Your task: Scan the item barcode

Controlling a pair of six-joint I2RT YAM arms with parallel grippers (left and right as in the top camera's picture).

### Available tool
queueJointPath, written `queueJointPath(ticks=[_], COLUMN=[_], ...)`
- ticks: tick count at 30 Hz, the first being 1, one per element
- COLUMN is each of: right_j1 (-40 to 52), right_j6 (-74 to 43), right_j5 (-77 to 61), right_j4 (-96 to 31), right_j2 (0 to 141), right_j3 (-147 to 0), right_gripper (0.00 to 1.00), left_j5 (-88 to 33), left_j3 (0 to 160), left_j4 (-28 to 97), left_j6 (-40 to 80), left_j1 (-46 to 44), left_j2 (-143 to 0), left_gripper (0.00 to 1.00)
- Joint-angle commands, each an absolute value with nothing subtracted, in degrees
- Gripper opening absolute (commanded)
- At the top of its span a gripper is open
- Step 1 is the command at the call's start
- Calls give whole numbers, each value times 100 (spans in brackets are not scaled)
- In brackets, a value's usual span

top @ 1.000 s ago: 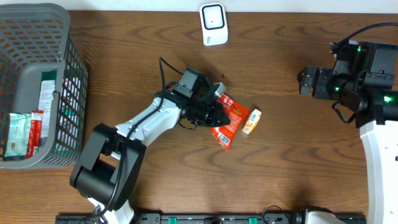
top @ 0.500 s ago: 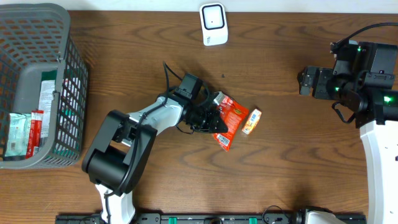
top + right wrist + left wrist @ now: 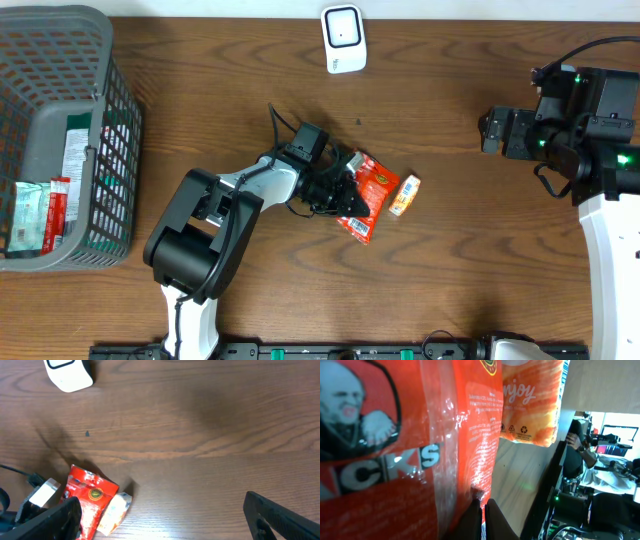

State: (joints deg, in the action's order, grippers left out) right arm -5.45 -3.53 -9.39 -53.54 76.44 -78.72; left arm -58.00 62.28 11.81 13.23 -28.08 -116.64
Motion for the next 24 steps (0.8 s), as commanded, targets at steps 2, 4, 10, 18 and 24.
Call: queueJointPath(ticks=[2,4,10,18,24], right_j1=[-569,-569,-569,-569,-569], right_j6=[-421,-423,-421,-423,-421], right_j5=[-947,-947,-947,-947,-947], right_j4=[-5363,-5363,-5363,-5363,-5363], right_j2=[7605,7605,7605,7605,7605], right_j3=[-7966,-7966,-7966,-7966,-7966], right_gripper=[99,99,99,99,99], left_j5=[-5293,-4626,-4003,-5240,-5076], left_j3=[6193,6182,6020,6051,6180], left_j4=[1190,1411,1406,888,762], left_j6=[1216,1540,1811,1837,1920], left_j1=[-2812,-2810,-2875,-2998,-2954], left_j2=[-11874,-11874,-11874,-11657,-10739], left_gripper=[7,7,7,7,8])
